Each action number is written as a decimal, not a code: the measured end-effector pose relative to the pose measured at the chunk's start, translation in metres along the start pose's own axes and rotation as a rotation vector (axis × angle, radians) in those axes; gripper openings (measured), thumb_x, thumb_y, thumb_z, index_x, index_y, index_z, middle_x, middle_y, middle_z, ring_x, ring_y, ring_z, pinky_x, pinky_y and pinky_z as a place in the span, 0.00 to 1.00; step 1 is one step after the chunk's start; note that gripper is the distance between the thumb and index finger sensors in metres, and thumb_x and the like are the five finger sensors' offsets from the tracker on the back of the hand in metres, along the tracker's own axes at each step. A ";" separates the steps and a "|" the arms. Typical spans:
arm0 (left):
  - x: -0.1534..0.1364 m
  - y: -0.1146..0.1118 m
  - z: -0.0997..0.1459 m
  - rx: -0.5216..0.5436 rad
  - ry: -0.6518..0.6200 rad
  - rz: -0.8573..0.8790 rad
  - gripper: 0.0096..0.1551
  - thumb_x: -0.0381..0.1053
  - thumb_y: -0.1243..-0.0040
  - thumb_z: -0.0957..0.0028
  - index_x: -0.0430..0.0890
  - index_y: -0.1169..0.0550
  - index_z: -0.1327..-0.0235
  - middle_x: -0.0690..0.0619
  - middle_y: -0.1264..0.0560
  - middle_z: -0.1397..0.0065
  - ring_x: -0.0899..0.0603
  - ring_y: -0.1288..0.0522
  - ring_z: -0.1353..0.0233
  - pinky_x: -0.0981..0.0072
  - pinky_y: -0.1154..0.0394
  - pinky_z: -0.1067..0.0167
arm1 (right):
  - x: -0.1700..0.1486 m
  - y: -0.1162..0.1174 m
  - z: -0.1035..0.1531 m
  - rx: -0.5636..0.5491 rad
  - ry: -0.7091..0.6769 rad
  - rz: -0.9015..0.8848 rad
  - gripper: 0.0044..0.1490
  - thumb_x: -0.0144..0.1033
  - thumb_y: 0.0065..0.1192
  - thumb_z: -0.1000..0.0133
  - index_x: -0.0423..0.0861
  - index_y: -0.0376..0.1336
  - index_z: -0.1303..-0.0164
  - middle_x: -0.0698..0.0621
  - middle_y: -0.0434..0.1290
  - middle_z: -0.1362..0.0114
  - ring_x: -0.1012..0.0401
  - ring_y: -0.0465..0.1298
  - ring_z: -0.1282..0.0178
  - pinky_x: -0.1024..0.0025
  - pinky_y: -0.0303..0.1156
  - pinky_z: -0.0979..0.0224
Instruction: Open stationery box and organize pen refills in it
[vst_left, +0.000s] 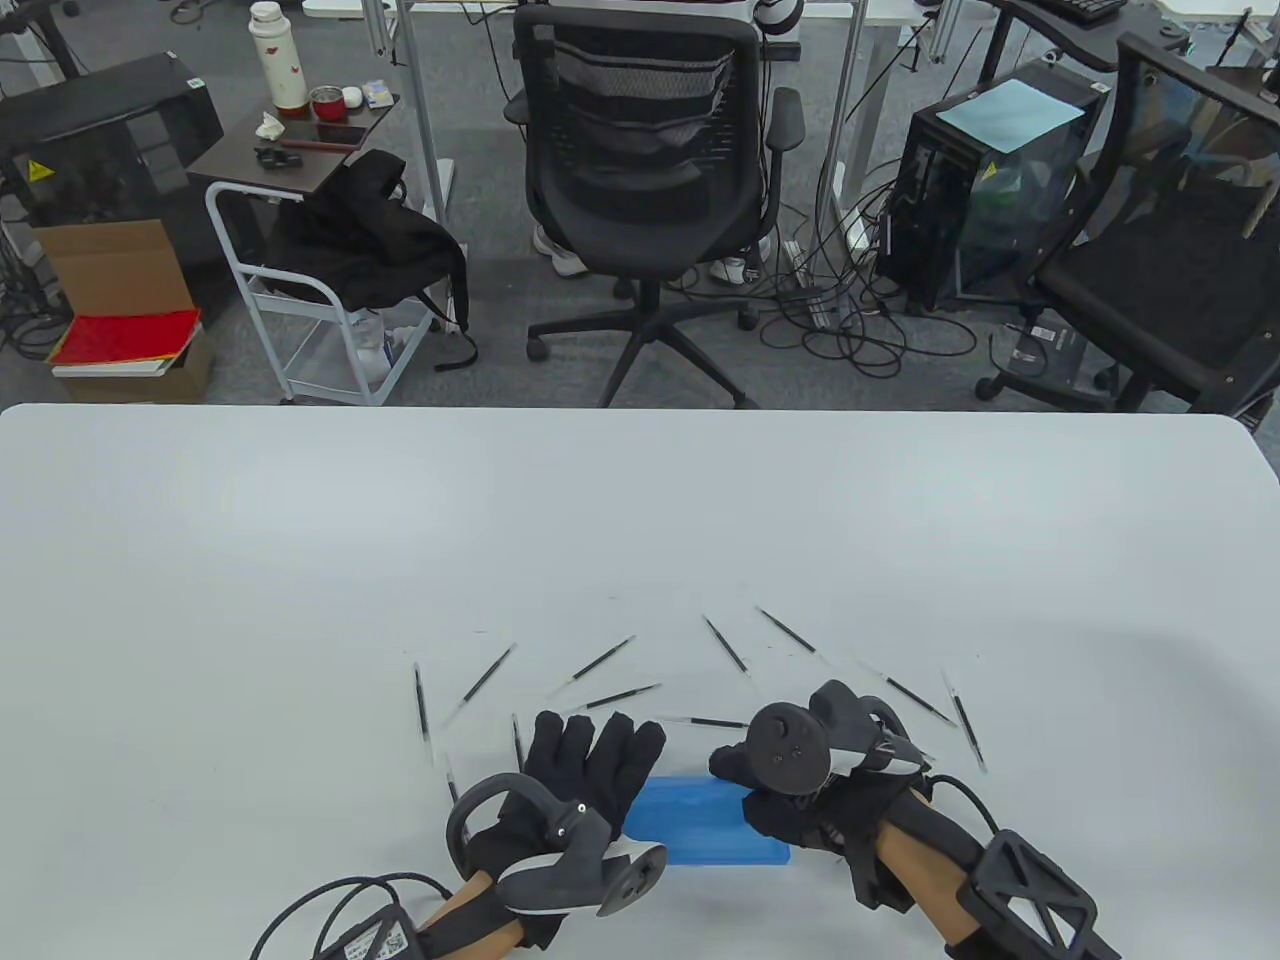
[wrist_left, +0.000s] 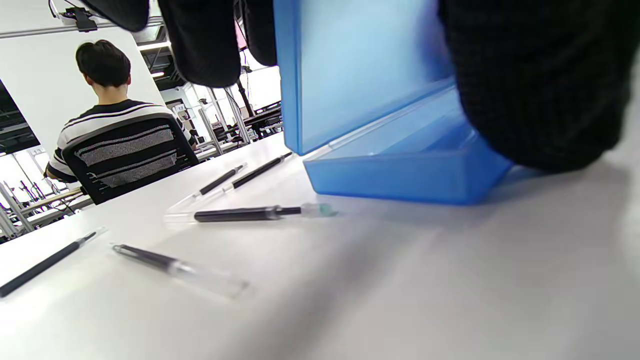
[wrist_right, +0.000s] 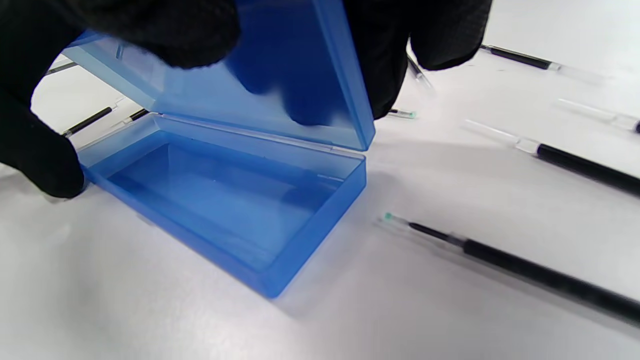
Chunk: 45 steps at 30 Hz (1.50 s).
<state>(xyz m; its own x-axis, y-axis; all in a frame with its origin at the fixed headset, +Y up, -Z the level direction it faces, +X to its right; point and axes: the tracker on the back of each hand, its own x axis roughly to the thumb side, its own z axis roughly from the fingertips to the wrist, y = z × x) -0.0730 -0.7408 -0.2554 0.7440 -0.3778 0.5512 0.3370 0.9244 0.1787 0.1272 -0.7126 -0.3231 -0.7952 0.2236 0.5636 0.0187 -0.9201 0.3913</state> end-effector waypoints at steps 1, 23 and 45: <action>0.000 0.000 0.000 0.000 -0.001 0.000 0.82 0.74 0.35 0.65 0.37 0.67 0.19 0.36 0.53 0.11 0.24 0.40 0.17 0.25 0.45 0.25 | -0.003 -0.001 -0.002 0.001 0.007 -0.014 0.37 0.44 0.59 0.42 0.47 0.64 0.21 0.38 0.76 0.20 0.41 0.75 0.22 0.36 0.64 0.19; -0.006 0.002 -0.009 -0.108 -0.002 0.027 0.79 0.75 0.38 0.63 0.42 0.69 0.19 0.39 0.57 0.10 0.26 0.42 0.15 0.26 0.45 0.24 | -0.012 -0.008 0.000 -0.028 0.068 0.051 0.37 0.50 0.58 0.42 0.49 0.64 0.21 0.42 0.76 0.21 0.42 0.73 0.21 0.36 0.62 0.18; -0.010 0.004 -0.019 -0.191 0.013 0.005 0.82 0.77 0.38 0.65 0.43 0.72 0.21 0.40 0.59 0.10 0.25 0.42 0.15 0.26 0.45 0.24 | -0.035 0.040 0.071 -0.188 0.210 0.468 0.40 0.38 0.78 0.51 0.51 0.65 0.27 0.49 0.81 0.30 0.49 0.79 0.30 0.41 0.70 0.22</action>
<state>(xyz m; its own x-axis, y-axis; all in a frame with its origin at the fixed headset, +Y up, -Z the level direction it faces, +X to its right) -0.0680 -0.7343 -0.2751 0.7529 -0.3747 0.5411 0.4355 0.9000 0.0173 0.1986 -0.7342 -0.2750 -0.8323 -0.2745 0.4816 0.3057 -0.9520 -0.0143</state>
